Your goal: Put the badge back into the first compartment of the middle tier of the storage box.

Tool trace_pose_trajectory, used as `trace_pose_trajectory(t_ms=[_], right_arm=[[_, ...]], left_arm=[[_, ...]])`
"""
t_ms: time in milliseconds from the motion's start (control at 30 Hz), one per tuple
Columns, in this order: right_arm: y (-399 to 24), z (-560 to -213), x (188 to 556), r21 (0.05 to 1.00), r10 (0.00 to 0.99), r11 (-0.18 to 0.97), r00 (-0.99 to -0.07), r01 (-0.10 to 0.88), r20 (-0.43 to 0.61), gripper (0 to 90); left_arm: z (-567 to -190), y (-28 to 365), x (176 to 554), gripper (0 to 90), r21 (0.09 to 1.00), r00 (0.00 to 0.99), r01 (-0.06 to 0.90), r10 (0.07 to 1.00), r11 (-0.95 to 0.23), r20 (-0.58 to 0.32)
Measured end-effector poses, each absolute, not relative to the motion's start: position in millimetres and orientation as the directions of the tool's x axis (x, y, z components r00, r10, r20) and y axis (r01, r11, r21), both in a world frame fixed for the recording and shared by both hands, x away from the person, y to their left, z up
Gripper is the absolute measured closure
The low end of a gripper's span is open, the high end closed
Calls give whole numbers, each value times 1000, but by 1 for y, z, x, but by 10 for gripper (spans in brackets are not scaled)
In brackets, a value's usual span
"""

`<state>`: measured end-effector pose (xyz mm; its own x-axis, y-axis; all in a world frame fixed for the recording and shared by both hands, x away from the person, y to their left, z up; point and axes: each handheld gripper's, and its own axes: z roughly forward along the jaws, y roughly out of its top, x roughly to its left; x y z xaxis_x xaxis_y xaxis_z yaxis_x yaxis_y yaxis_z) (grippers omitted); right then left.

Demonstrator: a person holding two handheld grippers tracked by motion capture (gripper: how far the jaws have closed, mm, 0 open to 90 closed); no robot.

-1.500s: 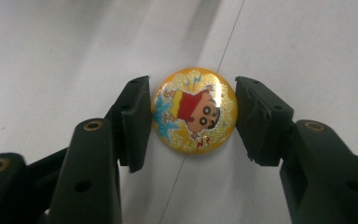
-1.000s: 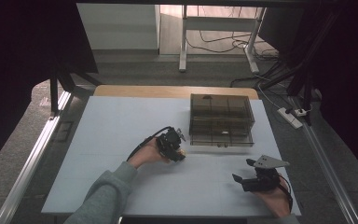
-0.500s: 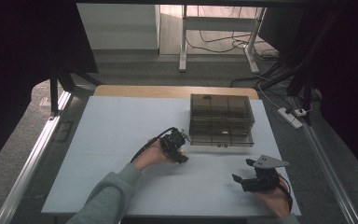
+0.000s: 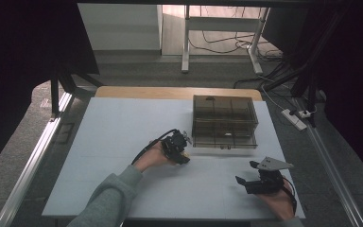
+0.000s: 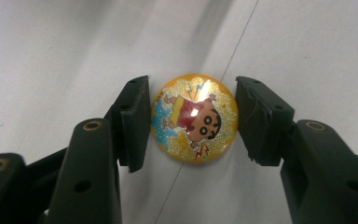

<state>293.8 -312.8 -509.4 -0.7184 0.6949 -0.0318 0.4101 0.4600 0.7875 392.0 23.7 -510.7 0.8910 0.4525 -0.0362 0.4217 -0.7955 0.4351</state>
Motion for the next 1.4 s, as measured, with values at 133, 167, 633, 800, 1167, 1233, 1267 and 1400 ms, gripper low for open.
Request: trace_pose_trajectory(t_ms=[133,167,633,800,1167,1233,1267,1400], right_arm=[[-313,-510,294,788,694,459,-719,410,-30,158],[-313,-510,294,788,694,460,-719,410,-31,158],[-313,-510,294,788,694,459,-719,410,-31,159],[-313,-509,294,787,697,461,-716,411,-34,159],[-313,-509,294,791,699,452,-714,413,-26,160],[-314,-509,294,793,700,448,-714,412,-24,160],[-314,-509,294,794,699,447,-714,412,-23,159],[-314,-509,294,795,697,446,-717,411,-20,160]], left_arm=[[-509,28,393,474,446,890,424,455,-788,-43],[-507,30,393,475,456,887,428,460,-780,-45],[-463,55,387,474,655,869,405,491,-638,-60],[-454,56,386,474,712,861,393,505,-582,-62],[-442,39,392,473,760,863,373,499,-532,-75],[-440,34,396,473,762,861,377,502,-527,-79],[-440,32,398,474,763,859,379,506,-523,-80],[-435,25,404,473,775,854,380,513,-505,-85]])
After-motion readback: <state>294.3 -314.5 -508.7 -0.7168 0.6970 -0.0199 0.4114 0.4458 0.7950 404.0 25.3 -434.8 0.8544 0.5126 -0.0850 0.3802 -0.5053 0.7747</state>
